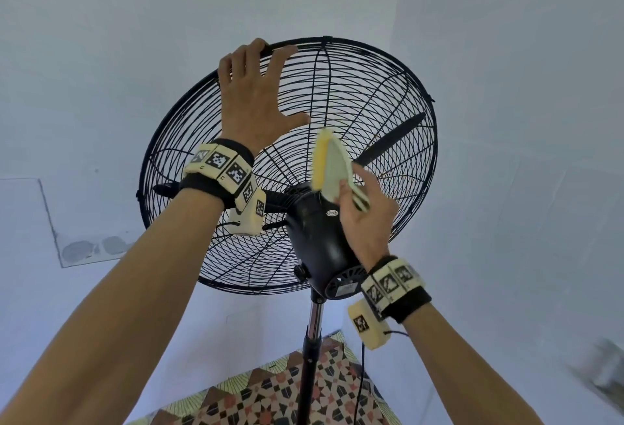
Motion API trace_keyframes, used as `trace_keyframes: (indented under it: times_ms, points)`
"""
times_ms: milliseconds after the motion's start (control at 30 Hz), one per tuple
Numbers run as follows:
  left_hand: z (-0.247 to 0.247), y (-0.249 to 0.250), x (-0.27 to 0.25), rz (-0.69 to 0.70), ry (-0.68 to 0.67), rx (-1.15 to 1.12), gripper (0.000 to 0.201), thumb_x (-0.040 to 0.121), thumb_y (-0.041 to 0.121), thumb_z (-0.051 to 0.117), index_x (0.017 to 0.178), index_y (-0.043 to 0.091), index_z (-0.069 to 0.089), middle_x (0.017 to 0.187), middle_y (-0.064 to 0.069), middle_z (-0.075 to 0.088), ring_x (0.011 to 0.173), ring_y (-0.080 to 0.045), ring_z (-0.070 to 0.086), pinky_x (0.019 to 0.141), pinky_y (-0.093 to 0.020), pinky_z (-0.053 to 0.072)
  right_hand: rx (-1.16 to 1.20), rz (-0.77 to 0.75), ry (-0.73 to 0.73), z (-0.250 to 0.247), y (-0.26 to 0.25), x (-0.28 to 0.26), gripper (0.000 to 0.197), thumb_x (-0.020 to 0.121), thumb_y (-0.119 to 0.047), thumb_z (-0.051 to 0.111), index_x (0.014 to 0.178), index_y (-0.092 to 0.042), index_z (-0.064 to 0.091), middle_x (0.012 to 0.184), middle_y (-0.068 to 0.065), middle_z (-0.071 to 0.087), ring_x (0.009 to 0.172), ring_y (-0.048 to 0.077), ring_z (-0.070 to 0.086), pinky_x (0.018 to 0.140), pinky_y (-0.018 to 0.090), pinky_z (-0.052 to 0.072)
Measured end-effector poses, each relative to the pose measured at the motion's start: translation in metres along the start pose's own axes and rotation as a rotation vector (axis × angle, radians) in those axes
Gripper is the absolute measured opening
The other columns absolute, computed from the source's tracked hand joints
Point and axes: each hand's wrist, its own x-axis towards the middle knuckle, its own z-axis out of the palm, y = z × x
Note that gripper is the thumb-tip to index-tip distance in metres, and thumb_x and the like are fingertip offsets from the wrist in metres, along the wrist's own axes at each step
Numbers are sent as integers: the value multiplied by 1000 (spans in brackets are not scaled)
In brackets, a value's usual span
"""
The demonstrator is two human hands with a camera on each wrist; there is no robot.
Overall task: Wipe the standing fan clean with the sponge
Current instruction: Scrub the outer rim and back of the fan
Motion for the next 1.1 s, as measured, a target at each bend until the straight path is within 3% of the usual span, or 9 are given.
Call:
trace_keyframes:
  times_ms: [100,200,367,433,533,667,800,1000,1100]
  points:
    - [1,-1,0,-7,-2,2,103,69,80,71,153,30,39,153,-16,42,139,-39,40,118,-56,27,-83,24,-66,3,-1,-4,31,103,-19,62,132,-9,65,94,11,77,63,3,66,65,-4,42]
    - [3,-1,1,-13,-8,-2,102,69,79,72,153,31,38,152,-15,41,139,-39,39,118,-55,26,8,-12,59,6,-13,21,30,103,-23,63,131,-14,65,95,2,76,74,6,72,62,21,61]
    - [3,-2,1,-4,4,-9,101,68,80,70,152,33,38,152,-14,42,138,-38,40,118,-54,26,82,41,112,5,-13,30,22,100,-34,64,122,-37,63,86,-28,72,87,13,75,75,48,63]
    - [2,-2,0,1,14,-11,101,68,80,69,152,33,39,151,-14,42,137,-39,41,117,-54,27,51,14,36,2,-6,10,25,100,-24,65,125,-24,65,89,-15,74,76,8,75,65,38,64]
    - [2,-1,0,-2,10,-16,101,68,79,72,151,32,39,150,-15,43,137,-39,41,117,-55,27,-68,2,-72,2,5,-6,30,102,-23,63,131,-17,64,92,4,78,74,13,74,73,14,56]
    - [5,-1,2,-5,4,-14,102,69,80,72,153,32,39,151,-15,42,138,-39,40,118,-55,26,-6,-44,11,5,-12,25,30,103,-22,62,131,-13,65,88,1,75,67,10,72,60,30,62]
    - [6,-3,1,11,20,-12,101,69,78,73,152,32,40,150,-14,43,136,-38,41,116,-53,27,127,-27,118,2,-28,42,25,101,-22,65,126,-18,65,95,7,76,78,8,75,60,26,62]
    - [-1,-5,0,27,4,-13,103,69,82,70,152,29,40,150,-16,44,135,-40,42,115,-55,29,-114,-32,-121,2,1,4,26,101,-19,64,125,-12,67,82,-2,73,62,-14,62,57,4,43]
    - [-1,-9,0,33,-11,-33,102,69,78,74,152,29,40,149,-17,44,135,-41,42,114,-55,29,-13,-30,16,3,-17,30,29,102,-20,63,130,-11,66,92,4,76,68,-10,66,58,7,50]
